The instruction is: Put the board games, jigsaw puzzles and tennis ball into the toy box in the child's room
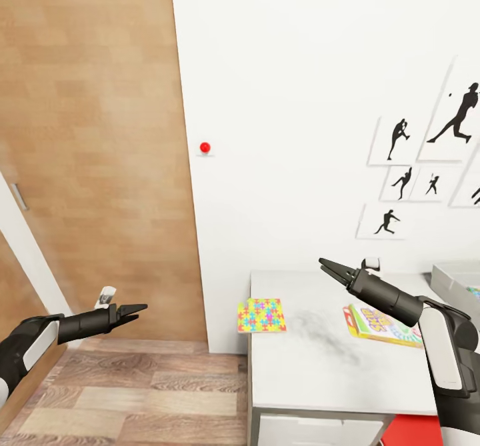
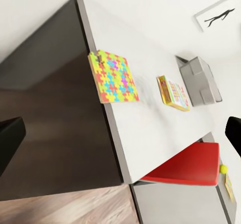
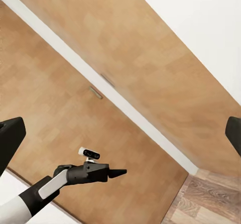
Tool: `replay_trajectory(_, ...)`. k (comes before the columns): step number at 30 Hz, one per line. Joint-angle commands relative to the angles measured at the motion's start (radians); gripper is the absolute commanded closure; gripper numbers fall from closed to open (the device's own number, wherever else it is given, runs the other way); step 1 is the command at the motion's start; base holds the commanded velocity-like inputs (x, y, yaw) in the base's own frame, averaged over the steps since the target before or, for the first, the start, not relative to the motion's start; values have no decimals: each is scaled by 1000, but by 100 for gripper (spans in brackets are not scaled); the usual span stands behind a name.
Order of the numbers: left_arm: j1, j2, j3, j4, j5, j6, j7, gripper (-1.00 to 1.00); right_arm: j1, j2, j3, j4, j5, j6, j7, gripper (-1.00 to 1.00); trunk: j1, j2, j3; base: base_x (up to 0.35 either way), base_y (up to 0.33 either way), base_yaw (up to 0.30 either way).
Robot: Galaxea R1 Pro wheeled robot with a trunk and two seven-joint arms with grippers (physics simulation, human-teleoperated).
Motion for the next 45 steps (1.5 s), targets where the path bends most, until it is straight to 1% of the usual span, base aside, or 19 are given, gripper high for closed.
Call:
replay_trajectory(1, -1, 1, -5, 0, 8, 7, 0, -100, -1, -1, -1, 0, 4, 4, 5, -100, 1, -2, -1, 0, -32, 0)
replay_trajectory(9, -1, 1, -5, 0, 8, 7, 0, -100, -1, -1, -1, 1, 8, 4, 5, -100, 1, -2, 12, 0, -13, 0)
replay_trajectory(14, -1, 1, -5, 0, 8, 7, 1, -100, -1, -1, -1, 1, 9, 4, 5, -100, 1, -2, 16, 44, -3, 0)
replay_trajectory(21, -1, 1, -5, 0, 8, 6, 2, -100, -1, 1, -1, 1, 11, -1, -1, -100, 1, -2, 18, 203, -5, 0)
replay_trajectory(24, -1, 1, -5, 0, 8, 6, 2, -100, -1, 1, -1, 1, 12, -15, -3, -100, 1, -2, 18, 85, -8, 0)
replay_trajectory(30, -1, 1, -5, 0, 8, 6, 1, -100, -1, 2, 0, 1, 11, -29, -7, -100, 1, -2, 18, 31, -3, 0)
replay_trajectory(45, -1, 0, -6, 0, 8, 5, 3, -100, -1, 1, -1, 2, 10, -33, -4, -100, 1, -2, 18, 3, 0, 0)
